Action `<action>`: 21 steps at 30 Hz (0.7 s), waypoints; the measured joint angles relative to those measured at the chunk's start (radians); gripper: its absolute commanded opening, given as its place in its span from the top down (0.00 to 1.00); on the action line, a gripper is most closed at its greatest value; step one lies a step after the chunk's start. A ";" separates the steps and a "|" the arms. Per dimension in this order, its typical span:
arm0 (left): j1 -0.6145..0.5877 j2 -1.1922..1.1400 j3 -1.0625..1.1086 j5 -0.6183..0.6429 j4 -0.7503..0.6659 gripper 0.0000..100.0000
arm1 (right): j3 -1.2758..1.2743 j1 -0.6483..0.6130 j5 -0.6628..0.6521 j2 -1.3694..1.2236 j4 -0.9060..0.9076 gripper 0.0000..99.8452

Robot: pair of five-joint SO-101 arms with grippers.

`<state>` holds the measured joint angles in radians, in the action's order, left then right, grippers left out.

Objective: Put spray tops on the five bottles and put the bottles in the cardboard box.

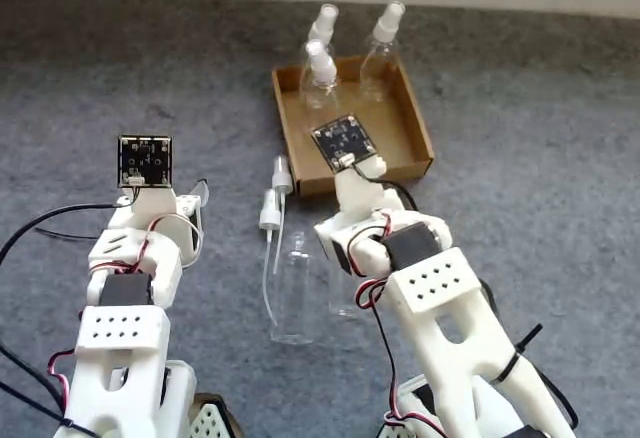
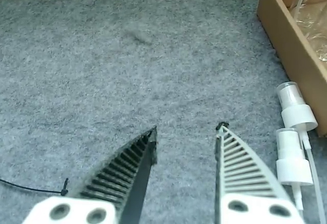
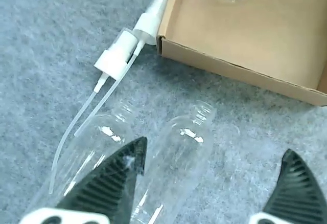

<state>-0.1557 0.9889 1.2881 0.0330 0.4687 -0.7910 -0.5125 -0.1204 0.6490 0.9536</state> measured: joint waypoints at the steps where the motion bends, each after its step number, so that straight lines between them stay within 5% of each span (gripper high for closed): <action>1: 0.000 0.000 0.000 0.000 0.000 0.82 | 0.000 0.000 0.000 0.000 0.000 0.66; 21: 0.000 0.000 0.009 0.000 0.000 0.82 | 0.000 -0.038 0.002 0.000 0.000 0.66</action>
<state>-0.1557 0.9889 1.2973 0.0330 0.4687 -0.7910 -0.5508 -0.1189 0.6490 0.9536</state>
